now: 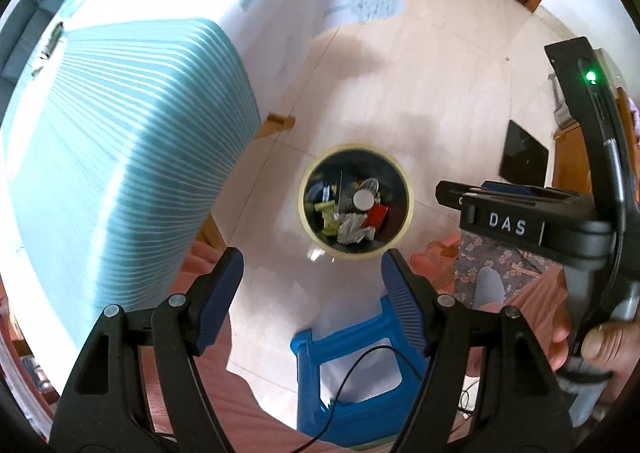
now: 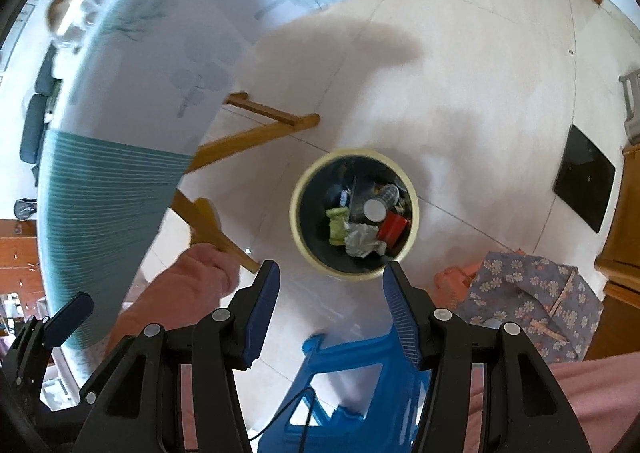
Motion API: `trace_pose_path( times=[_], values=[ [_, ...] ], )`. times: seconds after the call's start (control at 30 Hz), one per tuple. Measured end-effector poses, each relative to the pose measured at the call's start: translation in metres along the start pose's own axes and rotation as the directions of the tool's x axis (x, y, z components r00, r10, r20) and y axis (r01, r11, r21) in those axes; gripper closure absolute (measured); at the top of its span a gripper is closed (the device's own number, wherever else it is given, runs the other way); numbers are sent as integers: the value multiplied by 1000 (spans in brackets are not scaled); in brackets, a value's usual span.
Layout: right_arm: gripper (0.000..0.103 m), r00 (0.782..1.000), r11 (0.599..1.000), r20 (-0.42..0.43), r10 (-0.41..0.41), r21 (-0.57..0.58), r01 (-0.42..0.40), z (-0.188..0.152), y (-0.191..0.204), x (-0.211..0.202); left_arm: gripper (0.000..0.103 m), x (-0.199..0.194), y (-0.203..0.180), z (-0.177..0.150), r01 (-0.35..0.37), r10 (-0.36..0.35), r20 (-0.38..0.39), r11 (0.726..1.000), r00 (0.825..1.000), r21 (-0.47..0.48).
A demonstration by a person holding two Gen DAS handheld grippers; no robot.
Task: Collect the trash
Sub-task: 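Move both tools back over the table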
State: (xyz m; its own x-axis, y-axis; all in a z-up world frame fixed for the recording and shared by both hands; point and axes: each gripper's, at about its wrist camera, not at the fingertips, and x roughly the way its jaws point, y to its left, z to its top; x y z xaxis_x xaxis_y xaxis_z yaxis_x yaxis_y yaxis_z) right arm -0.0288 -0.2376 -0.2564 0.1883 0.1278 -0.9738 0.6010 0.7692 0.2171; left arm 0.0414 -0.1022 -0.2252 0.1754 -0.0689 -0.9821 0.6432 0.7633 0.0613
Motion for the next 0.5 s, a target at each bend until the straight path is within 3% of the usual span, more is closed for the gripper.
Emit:
trace_pose_path(
  times=[0.27, 0.5],
  values=[
    [48, 994, 993, 105, 44, -115, -32, -4, 51, -65, 34, -67, 30, -13, -4, 7, 128, 1000, 992, -26],
    [48, 980, 964, 179, 82, -264, -32, 6, 105, -118, 34, -104, 76, -15, -21, 40, 158, 993, 987, -119]
  ],
)
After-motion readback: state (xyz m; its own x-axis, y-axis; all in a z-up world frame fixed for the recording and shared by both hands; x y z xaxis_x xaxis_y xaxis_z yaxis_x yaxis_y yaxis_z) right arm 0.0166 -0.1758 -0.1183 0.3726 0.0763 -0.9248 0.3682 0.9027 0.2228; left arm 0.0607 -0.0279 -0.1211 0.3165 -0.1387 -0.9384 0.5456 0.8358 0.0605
